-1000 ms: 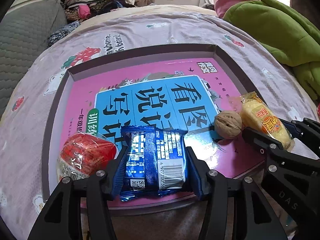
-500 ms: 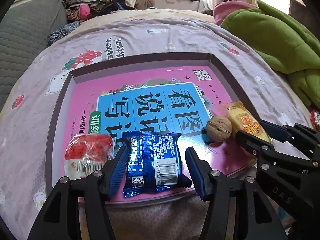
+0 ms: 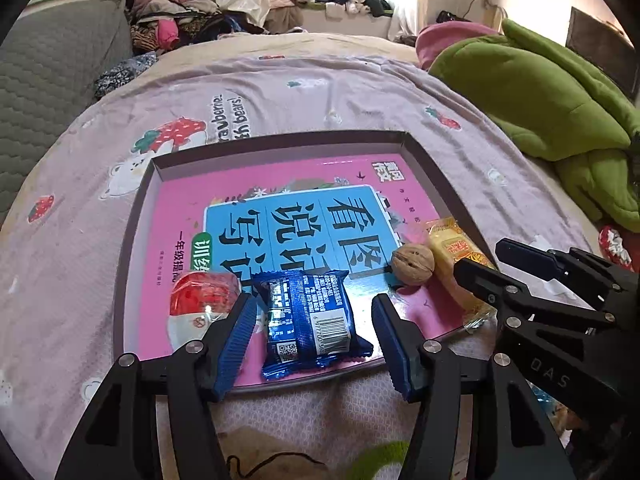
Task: Organize objects
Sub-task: 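Open left tool to drop the biscuit packet in the tray while right tool releases the cake packet, then lift both tools away from the tray back over the remaining items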
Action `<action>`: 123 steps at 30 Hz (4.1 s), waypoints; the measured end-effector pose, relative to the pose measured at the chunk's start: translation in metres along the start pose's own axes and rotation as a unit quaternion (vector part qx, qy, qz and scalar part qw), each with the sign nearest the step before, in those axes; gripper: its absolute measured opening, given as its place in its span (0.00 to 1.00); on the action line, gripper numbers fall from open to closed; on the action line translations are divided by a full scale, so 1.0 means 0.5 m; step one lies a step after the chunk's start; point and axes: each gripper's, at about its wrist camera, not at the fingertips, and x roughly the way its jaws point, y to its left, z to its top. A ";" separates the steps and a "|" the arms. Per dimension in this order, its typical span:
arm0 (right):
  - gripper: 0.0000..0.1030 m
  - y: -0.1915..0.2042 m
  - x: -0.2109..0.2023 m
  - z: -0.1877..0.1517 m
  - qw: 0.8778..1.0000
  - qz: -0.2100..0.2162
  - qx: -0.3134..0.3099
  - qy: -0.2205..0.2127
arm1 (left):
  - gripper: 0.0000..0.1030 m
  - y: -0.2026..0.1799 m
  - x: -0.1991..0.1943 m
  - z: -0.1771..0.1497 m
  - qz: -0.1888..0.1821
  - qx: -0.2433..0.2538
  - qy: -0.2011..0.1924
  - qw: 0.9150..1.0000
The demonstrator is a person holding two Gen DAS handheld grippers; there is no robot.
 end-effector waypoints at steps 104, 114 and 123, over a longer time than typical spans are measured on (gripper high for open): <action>0.56 0.100 -0.669 -0.238 0.986 -0.020 -0.027 -0.165 | 0.60 -0.047 -0.674 -0.300 0.047 -0.051 -0.115 0.991; 0.56 0.083 -0.621 -0.275 0.990 -0.031 -0.033 -0.136 | 0.60 -0.037 -0.600 -0.329 0.046 -0.058 -0.078 0.994; 0.57 0.065 -0.579 -0.292 0.992 -0.039 -0.029 -0.117 | 0.60 -0.033 -0.528 -0.354 0.046 -0.062 -0.040 0.996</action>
